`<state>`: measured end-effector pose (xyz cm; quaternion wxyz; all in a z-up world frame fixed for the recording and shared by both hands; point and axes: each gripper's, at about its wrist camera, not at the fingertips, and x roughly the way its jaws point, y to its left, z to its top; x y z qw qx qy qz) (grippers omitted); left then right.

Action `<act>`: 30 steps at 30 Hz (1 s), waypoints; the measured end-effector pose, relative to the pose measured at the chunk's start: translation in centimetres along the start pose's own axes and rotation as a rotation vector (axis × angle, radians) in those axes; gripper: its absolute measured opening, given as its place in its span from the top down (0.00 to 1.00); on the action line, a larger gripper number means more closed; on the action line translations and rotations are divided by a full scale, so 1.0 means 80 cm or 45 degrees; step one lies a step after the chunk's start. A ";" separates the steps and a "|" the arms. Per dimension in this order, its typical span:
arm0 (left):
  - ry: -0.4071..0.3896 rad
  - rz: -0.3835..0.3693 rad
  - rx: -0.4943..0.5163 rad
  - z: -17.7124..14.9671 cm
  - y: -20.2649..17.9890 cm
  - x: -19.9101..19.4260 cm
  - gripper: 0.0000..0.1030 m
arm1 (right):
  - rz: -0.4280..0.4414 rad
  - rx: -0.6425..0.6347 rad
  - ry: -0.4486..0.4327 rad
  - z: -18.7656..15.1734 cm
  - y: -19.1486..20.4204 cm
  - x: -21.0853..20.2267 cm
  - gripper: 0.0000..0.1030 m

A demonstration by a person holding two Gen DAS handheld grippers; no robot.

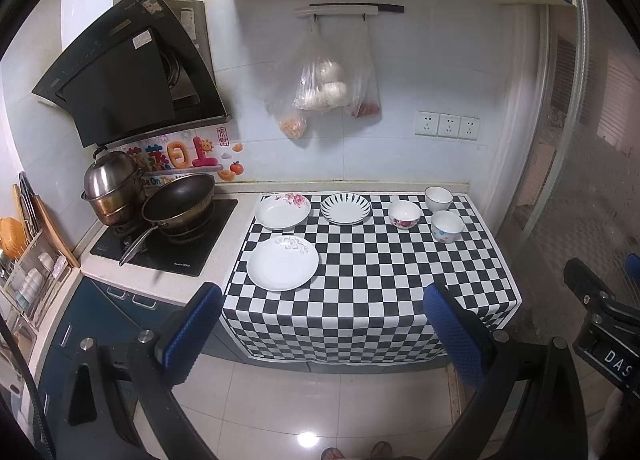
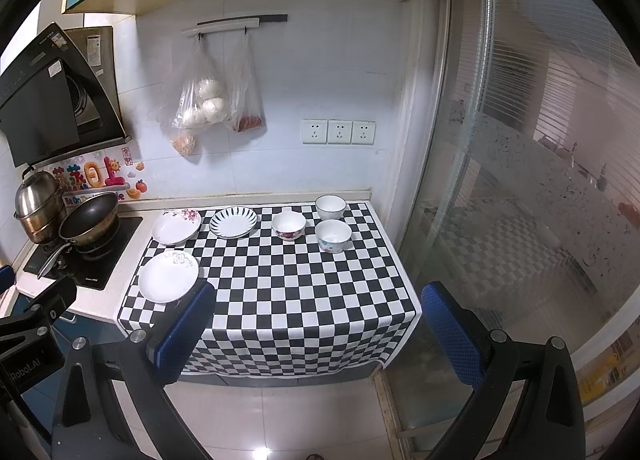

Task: Organize plates and bowls

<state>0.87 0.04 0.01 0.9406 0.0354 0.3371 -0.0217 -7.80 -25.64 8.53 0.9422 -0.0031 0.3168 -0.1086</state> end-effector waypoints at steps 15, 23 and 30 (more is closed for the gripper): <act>-0.030 0.028 -0.004 0.006 0.011 0.018 0.00 | -0.012 0.041 -0.028 0.004 0.014 0.021 0.00; 0.100 0.078 -0.077 0.014 0.084 0.119 0.00 | 0.167 0.033 0.064 -0.008 0.053 0.110 0.00; 0.286 0.134 -0.165 0.002 0.135 0.223 0.00 | 0.318 0.046 0.283 -0.021 0.107 0.233 0.00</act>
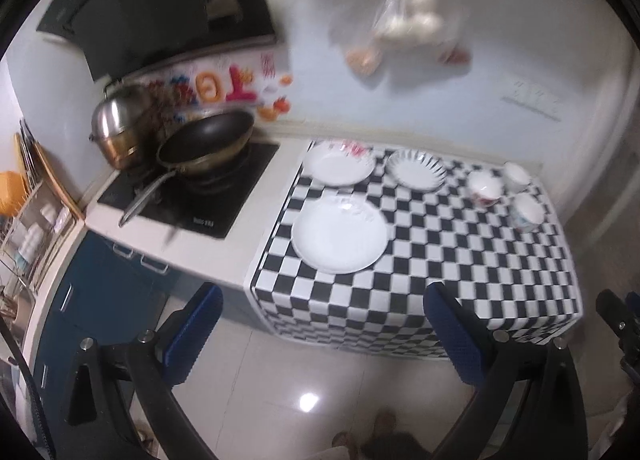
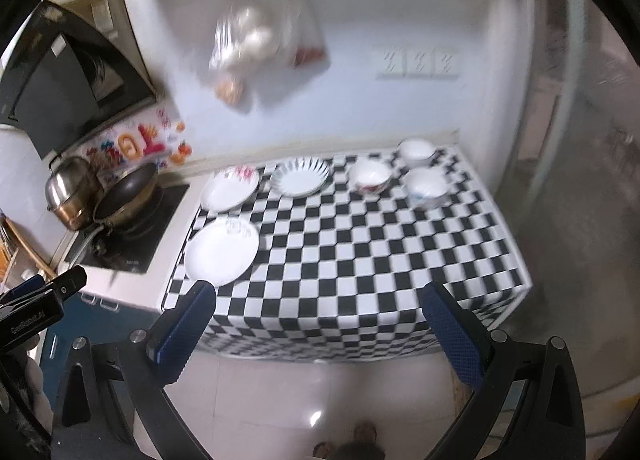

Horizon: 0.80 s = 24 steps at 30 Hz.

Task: Organize plates and bowls
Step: 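Move both tools down to the rim of the grey-flower white plate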

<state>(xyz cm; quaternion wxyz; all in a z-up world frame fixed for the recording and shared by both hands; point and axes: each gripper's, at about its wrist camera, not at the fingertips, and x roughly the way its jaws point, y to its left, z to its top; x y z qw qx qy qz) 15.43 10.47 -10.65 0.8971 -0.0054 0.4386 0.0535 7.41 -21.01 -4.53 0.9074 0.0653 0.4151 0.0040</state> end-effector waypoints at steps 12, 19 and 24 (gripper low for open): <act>0.378 0.094 -0.080 0.052 0.031 0.232 0.00 | 0.135 -0.064 0.427 0.049 0.046 0.328 0.00; 0.585 0.128 -0.129 0.090 0.042 0.375 0.01 | 0.245 -0.072 0.666 0.090 0.073 0.505 0.00; 0.710 0.107 -0.162 0.103 0.057 0.453 0.10 | 0.270 -0.118 0.794 0.103 0.103 0.597 0.00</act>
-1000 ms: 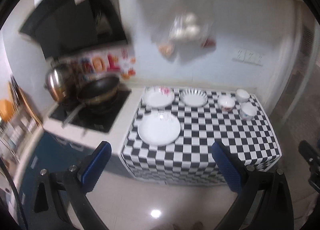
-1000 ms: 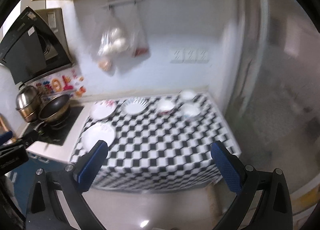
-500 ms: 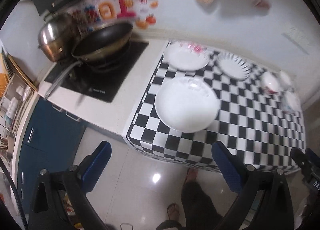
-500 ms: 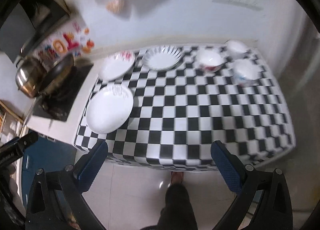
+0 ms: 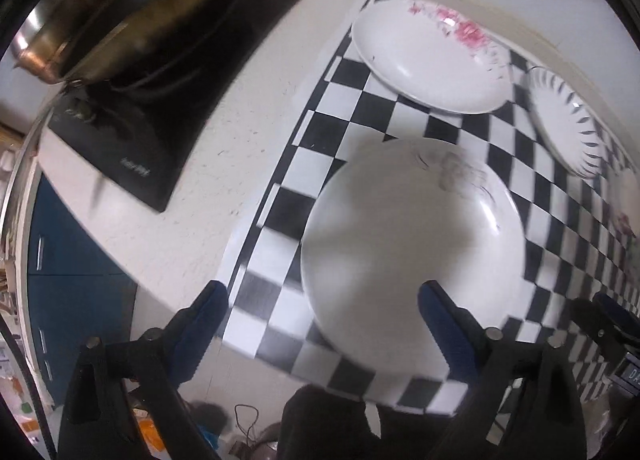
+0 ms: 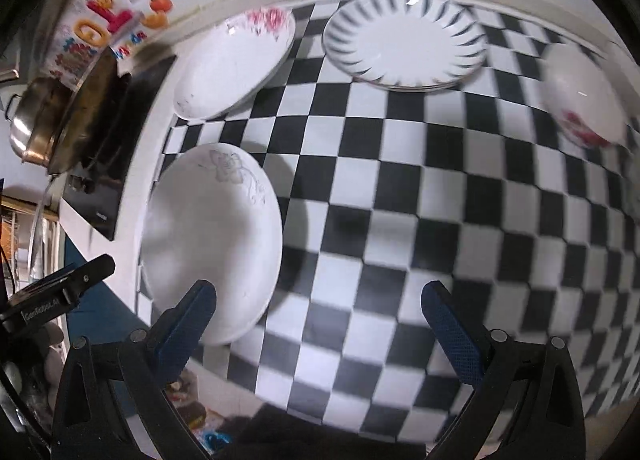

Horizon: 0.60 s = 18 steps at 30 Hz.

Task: Organize plates and bowls
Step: 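Move both tools down to the rim of the grey-flower white plate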

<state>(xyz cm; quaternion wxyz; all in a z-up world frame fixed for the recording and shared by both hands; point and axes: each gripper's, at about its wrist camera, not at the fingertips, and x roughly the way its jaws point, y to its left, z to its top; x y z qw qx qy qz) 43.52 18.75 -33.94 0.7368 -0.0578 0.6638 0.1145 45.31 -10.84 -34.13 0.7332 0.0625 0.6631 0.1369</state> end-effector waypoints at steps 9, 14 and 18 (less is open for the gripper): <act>0.154 -0.053 0.129 0.051 -0.001 0.080 0.39 | 0.071 0.064 0.207 0.062 0.022 0.106 0.04; 0.218 -0.110 0.219 0.056 0.008 0.103 0.52 | 0.066 0.115 0.250 0.066 0.031 0.131 0.23; 0.236 -0.209 0.240 0.059 0.016 0.104 0.61 | 0.088 0.169 0.281 0.061 0.043 0.136 0.38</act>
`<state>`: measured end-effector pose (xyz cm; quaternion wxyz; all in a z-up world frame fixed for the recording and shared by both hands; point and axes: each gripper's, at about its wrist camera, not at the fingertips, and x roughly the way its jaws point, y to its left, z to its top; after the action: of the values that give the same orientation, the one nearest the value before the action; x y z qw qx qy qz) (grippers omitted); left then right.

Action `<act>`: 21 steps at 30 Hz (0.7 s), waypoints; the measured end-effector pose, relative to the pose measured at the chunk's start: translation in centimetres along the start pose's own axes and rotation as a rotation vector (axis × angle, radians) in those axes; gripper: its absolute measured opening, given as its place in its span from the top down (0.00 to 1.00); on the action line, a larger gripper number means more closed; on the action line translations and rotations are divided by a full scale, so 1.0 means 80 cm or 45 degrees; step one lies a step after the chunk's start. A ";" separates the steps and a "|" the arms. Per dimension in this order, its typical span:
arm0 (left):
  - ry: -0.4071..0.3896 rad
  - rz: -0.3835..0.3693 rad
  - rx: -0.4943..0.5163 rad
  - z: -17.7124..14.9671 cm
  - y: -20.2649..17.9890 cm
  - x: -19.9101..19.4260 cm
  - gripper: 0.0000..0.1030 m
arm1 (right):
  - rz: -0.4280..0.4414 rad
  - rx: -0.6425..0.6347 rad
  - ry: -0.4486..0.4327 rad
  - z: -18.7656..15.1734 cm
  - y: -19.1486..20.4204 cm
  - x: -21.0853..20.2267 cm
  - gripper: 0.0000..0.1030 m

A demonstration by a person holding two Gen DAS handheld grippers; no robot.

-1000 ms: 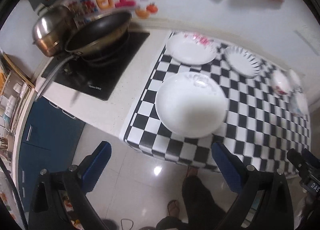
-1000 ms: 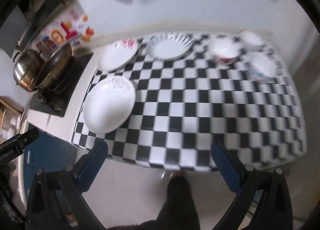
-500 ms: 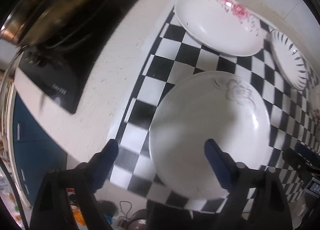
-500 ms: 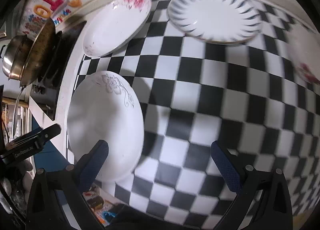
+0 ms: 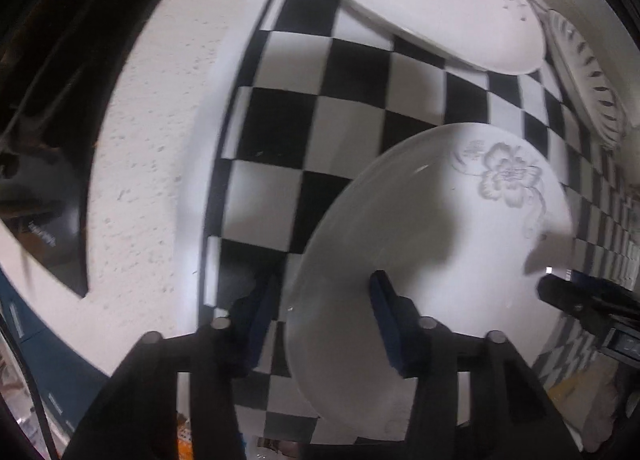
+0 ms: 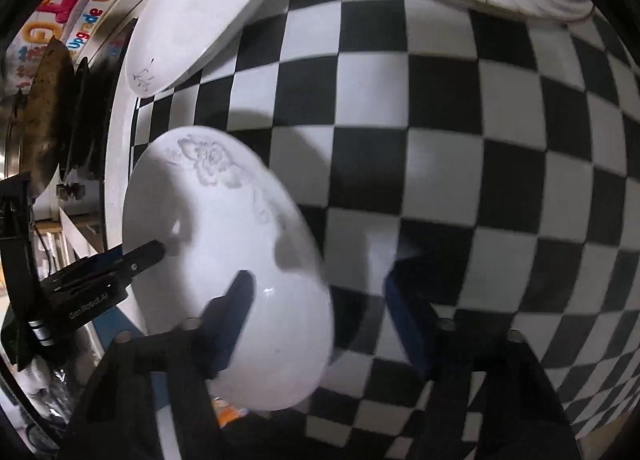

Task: Organize plates and bowls

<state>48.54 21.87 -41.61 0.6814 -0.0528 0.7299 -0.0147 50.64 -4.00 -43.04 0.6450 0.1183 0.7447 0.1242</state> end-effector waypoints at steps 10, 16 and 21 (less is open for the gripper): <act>-0.015 0.012 0.030 -0.013 -0.001 -0.019 0.62 | -0.037 -0.004 -0.007 -0.019 0.013 0.007 0.77; -0.032 0.042 0.015 -0.011 -0.032 -0.038 0.62 | -0.016 -0.026 0.009 -0.026 -0.003 -0.003 0.77; -0.033 0.030 0.037 -0.017 -0.056 -0.061 0.62 | -0.002 -0.016 -0.020 -0.031 -0.021 -0.025 0.77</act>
<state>47.74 17.80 -36.23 0.6917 -0.0344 0.7212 -0.0166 48.46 -6.36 -41.42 0.6518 0.1145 0.7388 0.1274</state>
